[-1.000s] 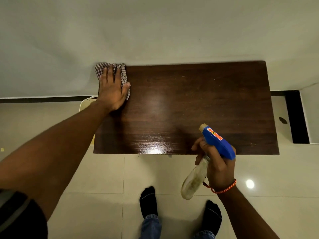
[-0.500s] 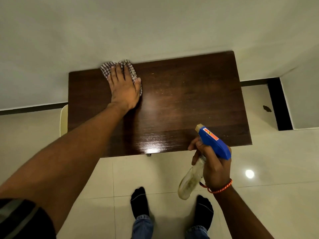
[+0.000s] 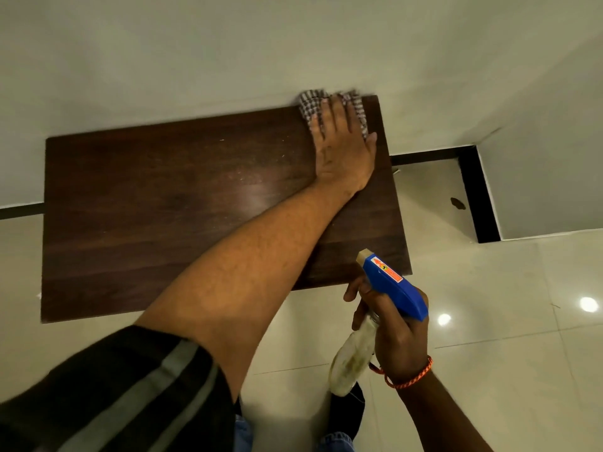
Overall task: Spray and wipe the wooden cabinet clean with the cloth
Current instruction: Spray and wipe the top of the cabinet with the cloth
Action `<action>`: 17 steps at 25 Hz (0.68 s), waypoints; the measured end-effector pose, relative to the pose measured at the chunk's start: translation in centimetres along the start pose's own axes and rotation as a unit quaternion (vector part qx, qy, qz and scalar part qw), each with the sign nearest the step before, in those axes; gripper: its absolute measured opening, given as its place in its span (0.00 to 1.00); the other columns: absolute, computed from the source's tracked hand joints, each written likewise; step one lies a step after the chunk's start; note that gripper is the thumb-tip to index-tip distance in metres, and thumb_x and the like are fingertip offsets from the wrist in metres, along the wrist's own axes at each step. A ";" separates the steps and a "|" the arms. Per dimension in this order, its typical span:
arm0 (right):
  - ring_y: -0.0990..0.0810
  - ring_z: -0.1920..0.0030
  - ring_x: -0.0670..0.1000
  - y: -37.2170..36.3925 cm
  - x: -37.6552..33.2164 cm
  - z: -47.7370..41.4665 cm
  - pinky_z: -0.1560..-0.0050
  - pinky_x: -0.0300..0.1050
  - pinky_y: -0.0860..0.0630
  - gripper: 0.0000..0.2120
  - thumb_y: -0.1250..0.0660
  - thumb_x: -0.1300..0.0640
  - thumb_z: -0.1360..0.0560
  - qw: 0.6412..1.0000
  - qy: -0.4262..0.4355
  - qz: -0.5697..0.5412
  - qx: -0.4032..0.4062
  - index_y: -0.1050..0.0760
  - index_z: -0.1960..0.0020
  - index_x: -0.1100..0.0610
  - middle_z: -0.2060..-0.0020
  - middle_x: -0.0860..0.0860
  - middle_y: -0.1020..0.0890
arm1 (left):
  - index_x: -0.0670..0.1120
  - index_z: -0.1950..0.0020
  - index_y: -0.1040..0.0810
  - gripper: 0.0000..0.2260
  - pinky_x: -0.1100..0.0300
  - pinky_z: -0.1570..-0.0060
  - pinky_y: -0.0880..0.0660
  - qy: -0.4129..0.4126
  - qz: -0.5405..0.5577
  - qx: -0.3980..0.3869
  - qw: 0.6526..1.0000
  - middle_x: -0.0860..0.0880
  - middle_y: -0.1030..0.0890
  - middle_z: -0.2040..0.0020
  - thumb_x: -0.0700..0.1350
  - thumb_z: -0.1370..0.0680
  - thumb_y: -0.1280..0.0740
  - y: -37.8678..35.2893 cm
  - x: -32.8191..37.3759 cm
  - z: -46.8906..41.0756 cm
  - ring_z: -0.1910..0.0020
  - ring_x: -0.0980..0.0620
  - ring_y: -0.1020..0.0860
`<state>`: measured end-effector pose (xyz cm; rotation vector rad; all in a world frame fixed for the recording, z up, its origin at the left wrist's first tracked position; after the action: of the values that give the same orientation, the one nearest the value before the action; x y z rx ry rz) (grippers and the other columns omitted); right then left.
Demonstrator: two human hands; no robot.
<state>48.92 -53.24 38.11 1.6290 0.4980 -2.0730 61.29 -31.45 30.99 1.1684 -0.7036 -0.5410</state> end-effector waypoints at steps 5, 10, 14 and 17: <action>0.23 0.77 0.55 2.6 -0.7 0.4 0.75 0.45 0.24 0.09 0.37 0.49 0.30 0.999 -0.003 0.028 0.020 0.20 0.61 0.52 0.69 0.53 0.18 | 0.40 0.17 0.52 0.36 0.41 0.20 0.58 -0.035 -0.020 -0.018 0.999 0.38 0.53 0.17 0.62 0.16 0.50 -0.7 4.2 -0.9 0.18 0.38 0.56; 0.23 0.77 0.56 3.8 -1.1 0.9 0.74 0.44 0.24 0.09 0.38 0.50 0.29 0.998 0.012 0.043 0.045 0.20 0.60 0.52 0.69 0.52 0.18 | 0.42 0.16 0.51 0.48 0.42 0.20 0.58 -0.124 -0.014 -0.042 0.991 0.40 0.54 0.16 0.66 0.26 0.37 0.2 3.7 -0.9 0.18 0.39 0.57; 0.24 0.77 0.58 3.4 -1.0 1.8 0.75 0.45 0.25 0.09 0.38 0.51 0.29 0.997 0.013 0.031 0.066 0.20 0.61 0.50 0.68 0.56 0.19 | 0.44 0.16 0.49 0.53 0.41 0.20 0.57 -0.225 -0.019 -0.080 0.971 0.42 0.53 0.16 0.74 0.30 0.36 -0.5 3.4 3.2 0.18 0.40 0.57; 0.25 0.77 0.60 3.4 -0.8 2.6 0.75 0.47 0.26 0.12 0.39 0.51 0.28 0.996 0.006 0.026 0.084 0.22 0.60 0.58 0.68 0.59 0.19 | 0.43 0.16 0.51 0.59 0.42 0.20 0.60 -0.295 -0.016 -0.091 0.951 0.41 0.55 0.16 0.82 0.33 0.44 -1.9 2.2 9.4 0.18 0.41 0.58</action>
<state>48.86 -57.37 39.47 1.7295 0.2887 -2.1174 55.81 -39.56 31.74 0.8420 -1.1173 -0.9825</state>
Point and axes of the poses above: each hand's wrist, its own z-axis away from the middle knuckle, its own y-axis out of the back of the hand, x = y × z, the point moved 4 cm from there along -z, towards the middle knuckle
